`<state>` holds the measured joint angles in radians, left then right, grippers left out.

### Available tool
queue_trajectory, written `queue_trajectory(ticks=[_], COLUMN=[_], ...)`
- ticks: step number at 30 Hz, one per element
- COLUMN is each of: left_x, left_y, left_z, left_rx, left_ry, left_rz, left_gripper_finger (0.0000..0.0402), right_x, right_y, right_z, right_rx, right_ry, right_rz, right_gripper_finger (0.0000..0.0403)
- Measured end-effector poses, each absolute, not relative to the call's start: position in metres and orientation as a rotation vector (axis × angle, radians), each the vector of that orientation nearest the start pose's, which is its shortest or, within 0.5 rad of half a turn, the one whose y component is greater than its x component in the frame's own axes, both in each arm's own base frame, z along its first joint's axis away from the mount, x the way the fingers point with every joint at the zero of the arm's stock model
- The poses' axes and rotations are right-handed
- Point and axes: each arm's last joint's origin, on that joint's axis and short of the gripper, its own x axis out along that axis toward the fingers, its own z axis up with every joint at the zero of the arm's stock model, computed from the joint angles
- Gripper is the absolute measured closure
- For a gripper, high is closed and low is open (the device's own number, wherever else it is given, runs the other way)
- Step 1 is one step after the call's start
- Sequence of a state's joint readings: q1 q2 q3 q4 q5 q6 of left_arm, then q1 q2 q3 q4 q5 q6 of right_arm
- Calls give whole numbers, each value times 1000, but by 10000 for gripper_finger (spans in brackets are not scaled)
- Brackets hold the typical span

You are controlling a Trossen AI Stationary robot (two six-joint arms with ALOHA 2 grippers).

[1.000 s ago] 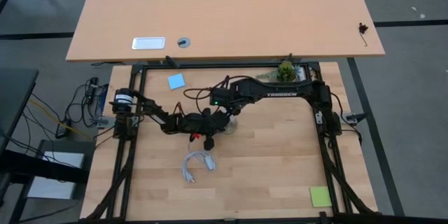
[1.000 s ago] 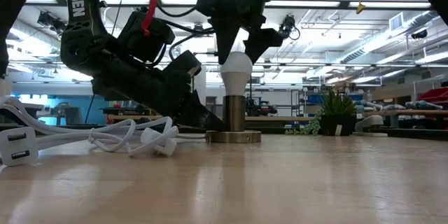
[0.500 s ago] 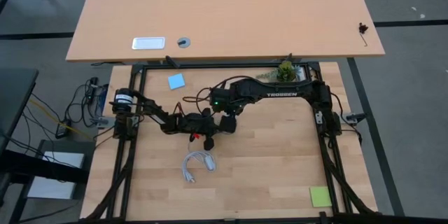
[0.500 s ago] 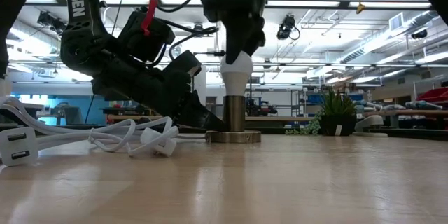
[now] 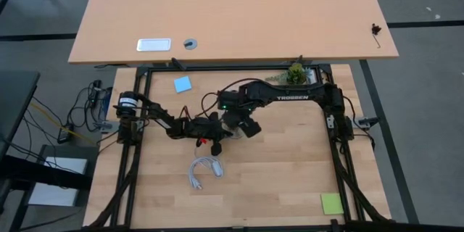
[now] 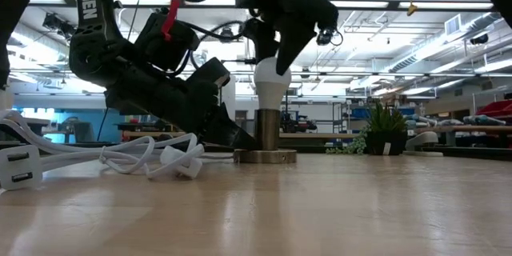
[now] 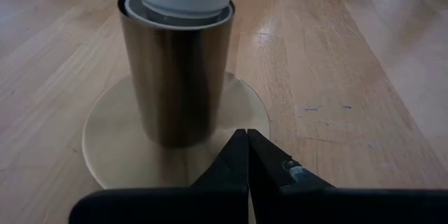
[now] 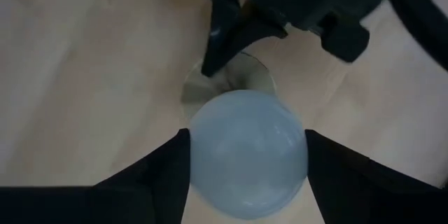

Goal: Screw lightbulb
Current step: Remove the light bulb from the lamp

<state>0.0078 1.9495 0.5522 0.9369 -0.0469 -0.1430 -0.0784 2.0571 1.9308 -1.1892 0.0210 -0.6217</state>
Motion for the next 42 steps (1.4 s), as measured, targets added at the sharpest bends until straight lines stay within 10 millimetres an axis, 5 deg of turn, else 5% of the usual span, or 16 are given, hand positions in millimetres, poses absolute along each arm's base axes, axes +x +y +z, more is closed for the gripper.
queue_trajectory(ticks=[9, 27, 31, 37, 42], left_x=[306, 305, 305, 305, 305], left_y=[4, 3, 3, 3, 3], left_z=[75, 75, 75, 75, 75], left_rx=[-130, -134, -134, -134, -134], left_ry=[456, 459, 460, 460, 460], left_rz=[95, 75, 75, 75, 76], left_gripper_finger=[402, 402, 402, 402, 402], right_x=[417, 421, 418, 417, 416], right_y=[-33, 0, 1, -14, -21], right_z=[273, 285, 294, 298, 293], right_rx=[-763, -621, -446, 122, 372], right_ry=[1287, 1301, 1317, 1268, 1247], right_rz=[432, 201, 75, -305, -468], right_gripper_finger=[154, 88, 79, 70, 63])
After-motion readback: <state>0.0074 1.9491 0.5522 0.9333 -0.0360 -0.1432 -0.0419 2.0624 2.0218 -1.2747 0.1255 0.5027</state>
